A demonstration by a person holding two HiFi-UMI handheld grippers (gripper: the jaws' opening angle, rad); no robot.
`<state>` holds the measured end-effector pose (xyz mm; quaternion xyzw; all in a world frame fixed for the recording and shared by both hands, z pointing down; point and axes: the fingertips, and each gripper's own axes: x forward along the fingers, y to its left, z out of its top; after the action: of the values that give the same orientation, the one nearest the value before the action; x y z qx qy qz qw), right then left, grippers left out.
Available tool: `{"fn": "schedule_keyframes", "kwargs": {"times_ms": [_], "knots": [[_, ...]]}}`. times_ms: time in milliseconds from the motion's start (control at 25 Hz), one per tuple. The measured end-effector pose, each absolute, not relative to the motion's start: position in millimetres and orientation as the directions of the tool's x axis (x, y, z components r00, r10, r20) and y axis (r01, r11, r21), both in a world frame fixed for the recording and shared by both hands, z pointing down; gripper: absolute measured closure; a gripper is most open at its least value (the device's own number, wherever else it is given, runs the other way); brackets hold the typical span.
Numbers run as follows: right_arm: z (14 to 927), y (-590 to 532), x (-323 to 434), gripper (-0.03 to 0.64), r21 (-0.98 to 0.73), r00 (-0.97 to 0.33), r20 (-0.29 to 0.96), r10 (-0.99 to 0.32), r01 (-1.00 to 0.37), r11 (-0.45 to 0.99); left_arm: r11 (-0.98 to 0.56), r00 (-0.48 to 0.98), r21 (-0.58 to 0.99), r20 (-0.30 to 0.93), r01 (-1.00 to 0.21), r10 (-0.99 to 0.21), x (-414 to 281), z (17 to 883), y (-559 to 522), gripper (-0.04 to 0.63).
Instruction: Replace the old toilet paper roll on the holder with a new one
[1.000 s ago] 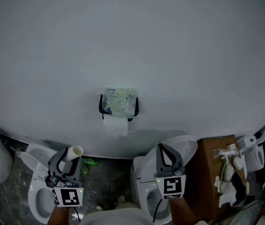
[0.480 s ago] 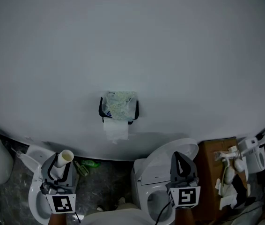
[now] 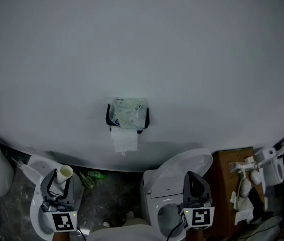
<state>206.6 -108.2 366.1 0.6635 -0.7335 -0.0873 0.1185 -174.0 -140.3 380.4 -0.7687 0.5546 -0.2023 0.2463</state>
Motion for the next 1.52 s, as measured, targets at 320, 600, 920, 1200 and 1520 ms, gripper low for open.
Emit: {"fn": "schedule_keyframes", "kwargs": {"times_ms": [320,600,920,1200,1520], "knots": [[359.0,-111.2,186.8,0.618,0.289,-0.13,0.045,-0.991,-0.947,0.137,-0.269,0.312,-0.602,0.035,-0.752,-0.95,-175.8,376.8,-138.9,0.397],[357.6,-113.0,171.8,0.618,0.284,-0.148,0.041,-0.988,-0.946,0.153,-0.268,0.32,-0.589,0.018,-0.762,-0.947,-181.1,376.2,-136.4,0.397],[360.2,-114.5,158.5,0.618,0.286,-0.151,0.049,-0.987,-0.945,0.159,-0.271,0.323,-0.583,0.016,-0.766,-0.946,-189.8,375.2,-131.9,0.397],[358.3,-114.6,147.2,0.618,0.297,-0.159,0.059,-0.986,-0.94,0.169,-0.286,0.32,-0.573,0.045,-0.768,-0.947,-197.9,381.9,-133.6,0.397],[366.2,-112.1,131.1,0.618,0.303,-0.18,0.077,-0.981,-0.933,0.195,-0.287,0.341,-0.584,0.017,-0.76,-0.94,-199.1,377.3,-134.1,0.397]]}}
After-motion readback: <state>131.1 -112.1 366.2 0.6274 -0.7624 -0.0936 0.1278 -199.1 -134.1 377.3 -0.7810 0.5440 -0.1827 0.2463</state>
